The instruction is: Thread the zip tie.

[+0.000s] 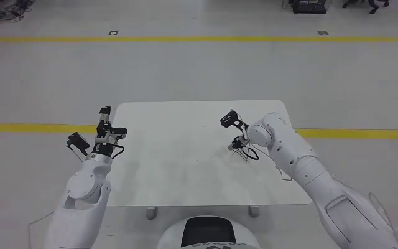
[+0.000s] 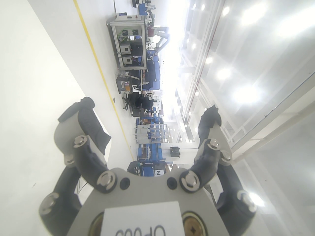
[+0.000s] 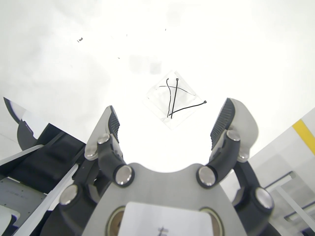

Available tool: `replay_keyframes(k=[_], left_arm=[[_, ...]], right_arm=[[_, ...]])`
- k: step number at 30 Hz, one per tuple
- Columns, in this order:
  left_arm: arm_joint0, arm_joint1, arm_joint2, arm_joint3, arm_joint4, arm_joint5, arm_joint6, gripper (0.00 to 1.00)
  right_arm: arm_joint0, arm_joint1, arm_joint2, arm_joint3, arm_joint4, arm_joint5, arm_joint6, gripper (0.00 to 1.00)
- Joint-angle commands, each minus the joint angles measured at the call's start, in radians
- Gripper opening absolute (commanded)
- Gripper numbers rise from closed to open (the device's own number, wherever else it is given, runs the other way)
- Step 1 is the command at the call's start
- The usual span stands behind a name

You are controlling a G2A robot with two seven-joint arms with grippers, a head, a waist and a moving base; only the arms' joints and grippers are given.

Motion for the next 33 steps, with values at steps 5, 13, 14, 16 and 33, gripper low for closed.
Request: replay_keyframes(k=[5,13,14,16,33], left_arm=[[0.0,0.0,0.0,0.0,0.0,0.0,0.0,1.0],[0.0,0.0,0.0,0.0,0.0,0.0,0.0,1.0],[0.0,0.0,0.0,0.0,0.0,0.0,0.0,1.0],[0.0,0.0,0.0,0.0,0.0,0.0,0.0,1.0],[0.0,0.0,0.0,0.0,0.0,0.0,0.0,1.0]], right_arm=[[0.0,0.0,0.0,0.0,0.0,-0.001,0.001,1.0],[-0.013,-0.002,-0.004,0.013,-0.003,0.003,-0.025,1.0],[-0.012,-0.003,-0.005,0.017,-0.002,0.001,-0.026,1.0],[-0.01,-0.007,-0.008,0.027,0.001,0.001,-0.026,1.0],[-0.012,-0.018,-0.025,0.067,-0.004,-0.001,-0.051,1.0]])
